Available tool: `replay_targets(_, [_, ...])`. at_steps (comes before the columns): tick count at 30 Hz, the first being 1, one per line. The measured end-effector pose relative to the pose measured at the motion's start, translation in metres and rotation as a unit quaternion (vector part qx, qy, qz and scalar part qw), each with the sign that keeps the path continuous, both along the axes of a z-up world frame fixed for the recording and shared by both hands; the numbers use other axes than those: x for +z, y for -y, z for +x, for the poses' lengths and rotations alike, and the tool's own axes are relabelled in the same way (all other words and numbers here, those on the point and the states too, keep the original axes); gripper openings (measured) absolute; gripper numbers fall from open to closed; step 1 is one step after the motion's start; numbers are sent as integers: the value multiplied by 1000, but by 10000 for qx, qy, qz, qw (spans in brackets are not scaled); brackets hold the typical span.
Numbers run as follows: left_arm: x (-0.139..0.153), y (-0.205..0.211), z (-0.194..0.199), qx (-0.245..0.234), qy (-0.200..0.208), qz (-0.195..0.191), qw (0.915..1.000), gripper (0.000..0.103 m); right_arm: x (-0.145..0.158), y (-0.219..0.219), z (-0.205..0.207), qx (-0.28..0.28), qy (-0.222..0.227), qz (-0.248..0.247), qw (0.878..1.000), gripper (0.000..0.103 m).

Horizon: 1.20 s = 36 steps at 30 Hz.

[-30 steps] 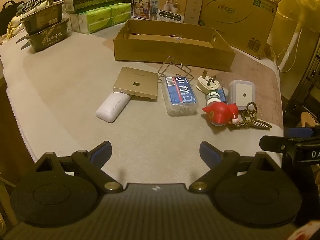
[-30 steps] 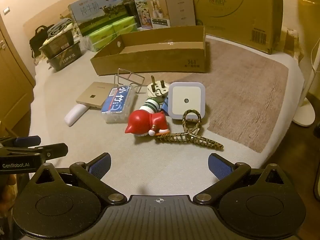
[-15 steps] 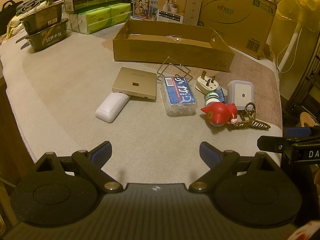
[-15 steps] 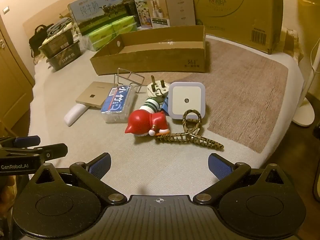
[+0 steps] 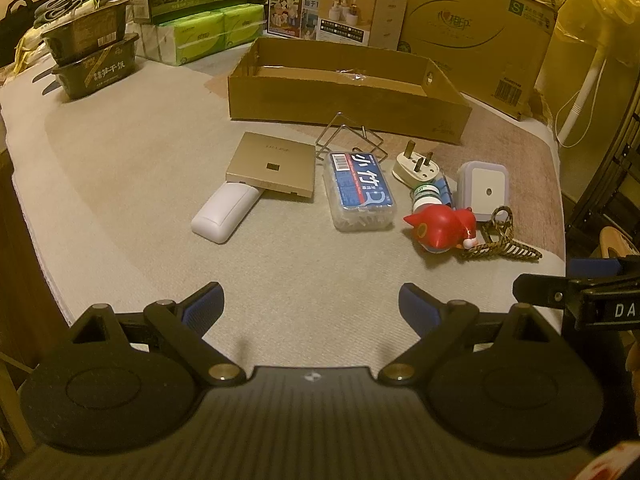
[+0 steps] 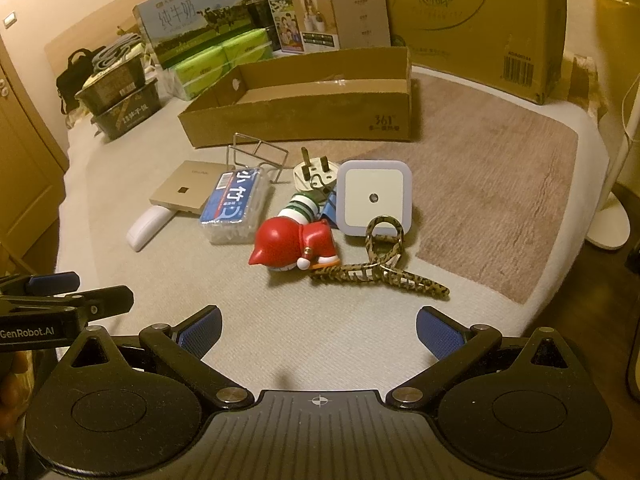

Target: Organize rigid objects

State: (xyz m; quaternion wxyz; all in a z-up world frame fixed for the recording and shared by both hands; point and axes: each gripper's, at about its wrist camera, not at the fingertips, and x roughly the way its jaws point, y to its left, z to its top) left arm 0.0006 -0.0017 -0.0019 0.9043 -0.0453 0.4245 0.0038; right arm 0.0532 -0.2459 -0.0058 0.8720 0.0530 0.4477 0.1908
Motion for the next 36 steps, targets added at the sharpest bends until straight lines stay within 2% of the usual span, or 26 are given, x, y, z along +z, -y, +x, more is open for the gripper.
replay_targets(36, [-2,-13,4,194,-22,-106,9998,92,-6,0,1,-23,-53,15,10000,103])
